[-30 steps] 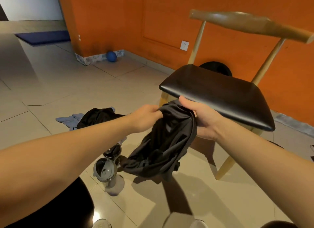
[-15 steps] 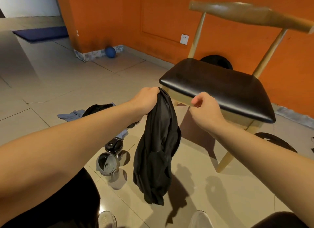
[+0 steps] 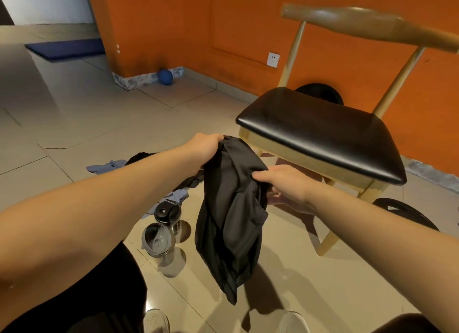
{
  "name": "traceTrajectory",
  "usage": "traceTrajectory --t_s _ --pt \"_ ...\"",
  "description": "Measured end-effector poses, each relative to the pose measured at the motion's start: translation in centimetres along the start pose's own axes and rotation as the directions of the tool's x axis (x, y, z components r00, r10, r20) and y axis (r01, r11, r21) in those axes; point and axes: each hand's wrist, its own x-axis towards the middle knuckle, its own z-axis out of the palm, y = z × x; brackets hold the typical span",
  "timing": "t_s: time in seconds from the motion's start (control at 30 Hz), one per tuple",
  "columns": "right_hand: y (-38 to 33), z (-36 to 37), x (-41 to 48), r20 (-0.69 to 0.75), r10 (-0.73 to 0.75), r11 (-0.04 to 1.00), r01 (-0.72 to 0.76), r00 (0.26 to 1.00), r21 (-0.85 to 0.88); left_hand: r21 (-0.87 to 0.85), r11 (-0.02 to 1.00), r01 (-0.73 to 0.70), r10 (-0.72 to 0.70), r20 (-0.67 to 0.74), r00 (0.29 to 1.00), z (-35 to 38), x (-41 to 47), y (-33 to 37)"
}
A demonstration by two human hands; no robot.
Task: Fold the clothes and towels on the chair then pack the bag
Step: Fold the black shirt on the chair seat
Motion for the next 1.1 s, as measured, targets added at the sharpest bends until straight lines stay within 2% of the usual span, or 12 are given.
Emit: traceTrajectory --t_s 0.07,0.13,0.17,0.23,0.3,0.33,0.4,0.5,0.63,0.83,1.0,1.1 --pt "-0.2 -0.2 0.1 -0.037 -0.020 0.997 0.023 0.999 0.076 0.200 0.980 -0.021 0.016 0.027 1.000 -0.6 0.6 -0.8" --pt "-0.5 -0.1 0.2 -0.088 -0.030 0.978 0.047 0.996 0.202 0.424 0.902 -0.087 0.068 0.060 0.996 -1.0 0.5 -1.4" --pt "-0.7 0.1 0.1 -0.112 -0.026 0.964 0.054 0.993 0.259 0.469 0.871 -0.145 0.123 0.079 0.989 -1.0 0.1 -1.4" --pt "-1.0 0.3 0.2 -0.153 -0.006 0.937 0.059 0.988 0.344 0.392 0.881 -0.265 0.203 0.194 0.960 -1.0 -0.7 -1.1" --pt "-1.2 0.3 0.3 -0.181 0.016 0.904 0.063 0.983 0.423 0.324 0.883 -0.338 0.193 0.406 0.893 -0.6 -2.5 -0.4" --pt "-1.3 0.2 0.3 -0.187 0.024 0.885 0.066 0.982 0.461 0.342 0.865 -0.368 0.167 0.495 0.853 -0.3 -3.4 -0.3" --pt "-1.2 -0.1 0.5 -0.195 0.031 0.861 0.073 0.980 0.503 0.416 0.805 -0.424 0.135 0.567 0.813 0.4 -4.0 -0.7" --pt "-1.0 -0.6 0.7 -0.202 0.038 0.871 0.067 0.979 0.486 0.481 0.714 -0.509 0.235 0.520 0.821 0.6 -3.3 -1.3" --pt "-0.1 -2.0 1.2 -0.216 0.092 0.863 0.030 0.972 0.504 0.344 0.819 -0.460 0.296 0.433 0.852 -0.6 -2.9 -0.4" --pt "1.5 -3.9 1.4 -0.283 0.139 0.911 -0.010 0.949 0.413 0.186 0.893 -0.409 0.391 0.128 0.912 -1.3 -2.0 1.1" --pt "2.6 -4.4 1.9 -0.448 0.094 0.987 -0.023 0.889 0.161 0.216 0.861 -0.461 0.469 0.020 0.883 -1.1 -1.9 1.8" --pt "2.3 -4.3 1.8 -0.602 -0.036 0.998 -0.002 0.798 -0.062 0.133 0.888 -0.440 0.446 -0.018 0.895 -0.4 -2.4 2.9"
